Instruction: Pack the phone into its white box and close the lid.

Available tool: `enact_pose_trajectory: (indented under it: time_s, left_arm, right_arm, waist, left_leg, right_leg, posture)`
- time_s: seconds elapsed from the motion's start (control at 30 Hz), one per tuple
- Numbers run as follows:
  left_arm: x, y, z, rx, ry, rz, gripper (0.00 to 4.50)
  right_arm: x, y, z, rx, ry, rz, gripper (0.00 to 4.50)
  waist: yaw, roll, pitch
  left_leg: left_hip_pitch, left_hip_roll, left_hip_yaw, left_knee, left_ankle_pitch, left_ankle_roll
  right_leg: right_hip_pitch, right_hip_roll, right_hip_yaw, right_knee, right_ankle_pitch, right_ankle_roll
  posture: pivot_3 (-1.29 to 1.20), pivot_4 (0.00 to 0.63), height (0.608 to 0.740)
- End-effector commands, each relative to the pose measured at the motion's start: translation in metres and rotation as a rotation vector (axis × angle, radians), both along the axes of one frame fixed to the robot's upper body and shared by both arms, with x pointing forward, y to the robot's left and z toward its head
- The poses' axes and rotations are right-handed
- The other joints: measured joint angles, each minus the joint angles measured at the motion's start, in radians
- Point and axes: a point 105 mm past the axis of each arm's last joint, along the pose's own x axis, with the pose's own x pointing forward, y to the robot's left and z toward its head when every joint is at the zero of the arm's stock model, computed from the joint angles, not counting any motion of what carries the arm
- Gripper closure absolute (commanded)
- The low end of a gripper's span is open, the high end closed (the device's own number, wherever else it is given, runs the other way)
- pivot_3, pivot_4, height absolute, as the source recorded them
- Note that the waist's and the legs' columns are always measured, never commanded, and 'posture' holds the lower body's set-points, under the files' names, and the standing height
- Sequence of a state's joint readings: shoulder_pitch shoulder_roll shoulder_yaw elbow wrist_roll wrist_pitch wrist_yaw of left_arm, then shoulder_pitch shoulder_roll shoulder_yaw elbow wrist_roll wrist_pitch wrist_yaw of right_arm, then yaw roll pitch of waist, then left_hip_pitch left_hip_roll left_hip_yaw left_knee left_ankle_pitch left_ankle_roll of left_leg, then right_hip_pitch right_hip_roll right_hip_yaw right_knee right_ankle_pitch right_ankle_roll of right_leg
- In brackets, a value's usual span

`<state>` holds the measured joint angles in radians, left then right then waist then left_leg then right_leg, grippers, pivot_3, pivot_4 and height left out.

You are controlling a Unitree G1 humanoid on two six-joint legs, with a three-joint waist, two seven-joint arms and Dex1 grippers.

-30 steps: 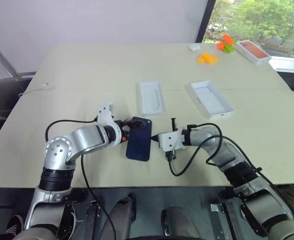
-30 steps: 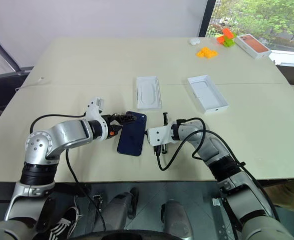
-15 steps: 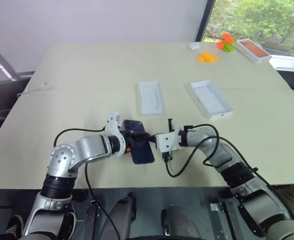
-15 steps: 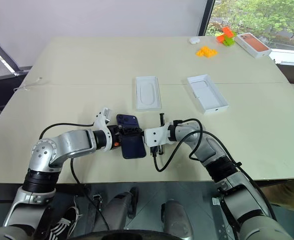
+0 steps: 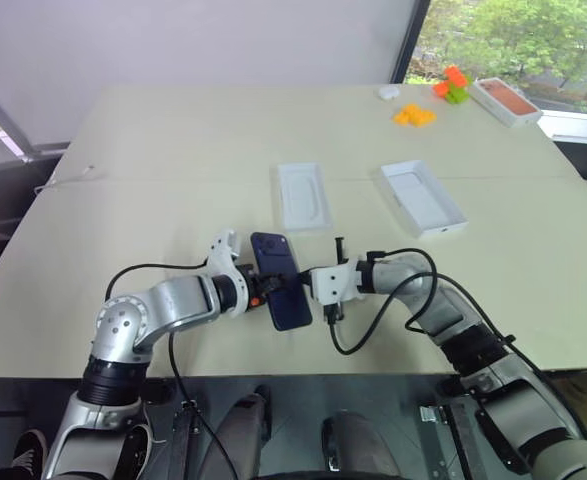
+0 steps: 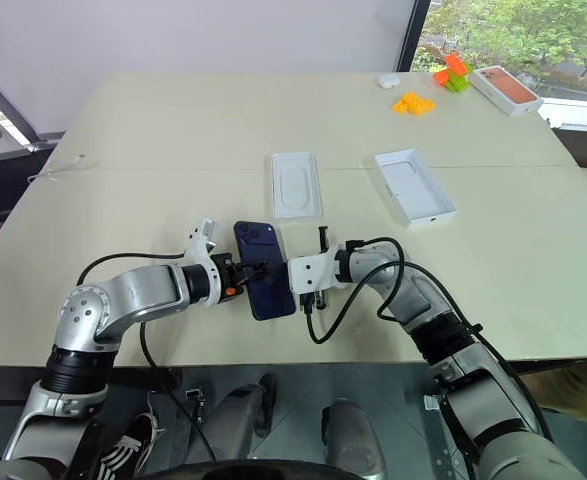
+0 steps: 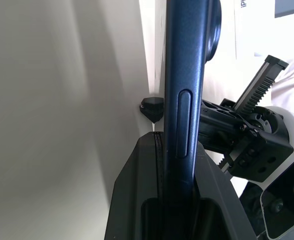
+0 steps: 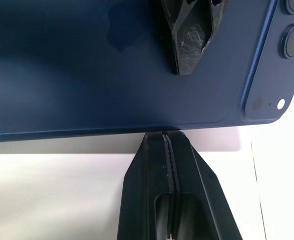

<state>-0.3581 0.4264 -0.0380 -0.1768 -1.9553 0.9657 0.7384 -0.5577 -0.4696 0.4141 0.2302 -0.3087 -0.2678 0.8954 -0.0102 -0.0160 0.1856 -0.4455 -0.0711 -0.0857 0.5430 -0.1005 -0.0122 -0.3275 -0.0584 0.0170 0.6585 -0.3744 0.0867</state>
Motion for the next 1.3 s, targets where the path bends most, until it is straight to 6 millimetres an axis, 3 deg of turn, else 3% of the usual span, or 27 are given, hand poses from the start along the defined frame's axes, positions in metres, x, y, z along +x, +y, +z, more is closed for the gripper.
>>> enact_pose_trajectory:
  time_s: [0.03,0.13,0.37,0.4,0.5,0.73,0.83,1.03,1.2,1.3]
  left_arm:
    - [-0.002,0.001,0.018,-0.049,-0.077,-0.022,4.44]
    - [-0.002,0.01,0.027,-0.056,-0.126,-0.027,4.5]
    - [0.003,0.05,0.047,0.046,-0.339,-0.027,4.5]
    - [0.009,0.057,0.055,0.033,-0.388,0.002,4.5]
    - [0.027,0.079,0.079,0.013,-0.539,0.093,4.5]
    - [0.035,0.1,0.097,0.015,-0.699,0.112,4.5]
    - [0.035,0.102,0.092,0.027,-0.685,0.117,4.5]
    - [0.037,0.098,0.092,-0.013,-0.682,0.155,4.5]
    - [0.036,0.091,0.088,-0.012,-0.659,0.147,4.5]
    - [0.037,0.09,0.089,-0.017,-0.652,0.148,4.5]
  right_arm:
    - [-0.002,0.003,0.011,0.109,0.117,-0.033,4.5]
    - [-0.005,0.001,0.027,0.208,0.214,-0.045,3.7]
    - [0.005,-0.012,0.059,0.353,0.318,-0.122,0.19]
    - [0.012,-0.012,0.063,0.36,0.3,-0.146,0.03]
    - [0.033,-0.012,0.07,0.35,0.258,-0.208,0.03]
    - [0.062,0.0,0.067,0.266,0.231,-0.255,0.03]
    - [0.072,0.0,0.057,0.188,0.238,-0.272,0.03]
    - [0.091,0.003,0.055,0.162,0.271,-0.34,0.03]
    - [0.09,0.003,0.048,0.096,0.309,-0.316,0.03]
    - [0.087,0.004,0.044,0.061,0.329,-0.293,0.89]
  waist:
    - [0.0,0.0,0.0]
    - [0.001,0.001,0.001]
    - [0.001,0.003,0.002]
    - [0.001,0.003,0.003]
    - [-0.001,0.004,0.004]
    - [-0.003,0.004,0.004]
    - [-0.001,0.004,0.004]
    - [-0.007,0.003,0.005]
    - [-0.006,0.003,0.005]
    - [-0.006,0.003,0.005]
  left_leg:
    - [0.0,0.0,0.0,0.0,0.0,0.0]
    - [-0.002,0.0,0.0,0.0,0.0,0.0]
    - [-0.016,0.0,0.0,-0.001,0.001,0.001]
    - [-0.016,0.0,0.0,-0.001,0.001,0.001]
    - [-0.017,0.0,0.001,-0.002,0.001,-0.001]
    - [-0.019,-0.001,0.002,-0.004,0.002,0.001]
    - [-0.023,-0.001,0.002,-0.003,0.006,-0.004]
    - [-0.023,-0.001,0.002,-0.003,0.007,-0.005]
    - [-0.02,0.0,0.001,-0.001,0.008,-0.006]
    - [-0.018,0.0,0.001,-0.001,0.007,-0.005]
  right_leg:
    - [0.0,0.0,0.0,0.0,0.0,0.0]
    - [-0.002,0.0,0.0,0.0,0.0,0.0]
    - [-0.017,0.0,0.001,0.005,0.002,0.004]
    - [-0.019,0.0,0.001,0.005,0.002,0.004]
    - [-0.021,0.0,0.001,0.005,0.0,0.0]
    - [-0.024,-0.001,0.002,0.005,0.002,0.004]
    - [-0.028,-0.001,0.002,0.007,0.003,0.005]
    - [-0.026,0.0,0.001,0.011,0.003,0.005]
    - [-0.025,0.001,0.001,0.016,0.003,0.005]
    - [-0.025,0.001,0.002,0.017,0.003,0.005]
  posture:
    - [0.0,0.15,0.74]
    - [0.0,0.15,0.74]
    - [0.0,0.15,0.74]
    - [0.0,0.15,0.74]
    - [0.0,0.15,0.74]
    - [0.0,0.15,0.74]
    - [0.0,0.15,0.74]
    - [0.0,0.15,0.74]
    - [0.0,0.15,0.74]
    - [0.0,0.15,0.74]
